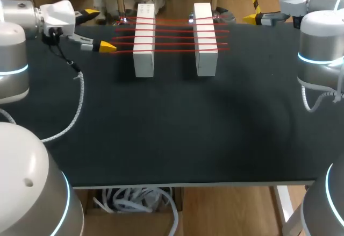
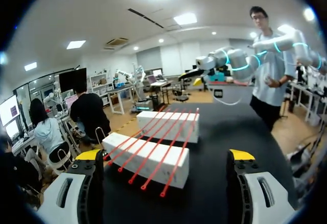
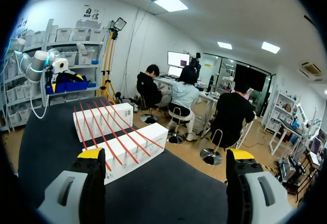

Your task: Grab the tape and strap the tape.

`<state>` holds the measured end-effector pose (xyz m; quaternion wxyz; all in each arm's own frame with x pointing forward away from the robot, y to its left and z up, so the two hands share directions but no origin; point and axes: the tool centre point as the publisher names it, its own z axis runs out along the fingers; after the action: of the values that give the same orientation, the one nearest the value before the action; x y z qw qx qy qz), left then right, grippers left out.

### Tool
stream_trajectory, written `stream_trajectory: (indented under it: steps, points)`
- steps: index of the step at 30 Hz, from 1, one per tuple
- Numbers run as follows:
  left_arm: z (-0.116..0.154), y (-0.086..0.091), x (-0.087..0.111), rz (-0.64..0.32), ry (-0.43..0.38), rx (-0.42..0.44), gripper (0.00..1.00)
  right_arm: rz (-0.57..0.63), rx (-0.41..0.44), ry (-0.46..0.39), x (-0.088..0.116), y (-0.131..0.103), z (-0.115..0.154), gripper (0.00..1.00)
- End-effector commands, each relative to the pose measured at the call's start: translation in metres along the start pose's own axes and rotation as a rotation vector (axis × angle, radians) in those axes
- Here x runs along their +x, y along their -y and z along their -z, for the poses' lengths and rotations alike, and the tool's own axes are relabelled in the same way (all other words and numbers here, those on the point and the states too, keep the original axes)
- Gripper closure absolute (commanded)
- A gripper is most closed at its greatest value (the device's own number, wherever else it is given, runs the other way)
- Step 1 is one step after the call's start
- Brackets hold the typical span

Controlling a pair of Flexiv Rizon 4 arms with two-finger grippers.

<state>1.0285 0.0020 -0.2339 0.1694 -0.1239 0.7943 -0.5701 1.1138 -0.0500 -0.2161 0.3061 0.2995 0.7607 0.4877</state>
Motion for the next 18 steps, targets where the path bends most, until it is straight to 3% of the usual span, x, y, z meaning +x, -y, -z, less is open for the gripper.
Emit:
stream_trajectory:
  steps: [1,7,8,13,18]
  points:
    - [0.0,-0.001,-0.002,0.0,-0.008,0.0,0.0,0.0,0.0,0.0,0.0,0.0,0.0,0.0]
    - [0.0,-0.001,-0.002,0.0,-0.008,0.0,0.0,0.0,0.0,0.0,0.0,0.0,0.0,0.0]
    - [-0.003,0.002,-0.004,-0.052,-0.016,0.0,0.0,0.0,0.0,0.0,0.0,0.0,0.0,0.0]
    - [-0.012,0.006,-0.01,-0.207,-0.105,0.053,0.0,0.0,0.0,0.0,0.0,0.0,0.0,0.0]
    - [-0.019,0.004,-0.009,-0.235,-0.206,0.086,0.0,0.0,0.0,0.0,0.0,0.0,0.0,0.0]
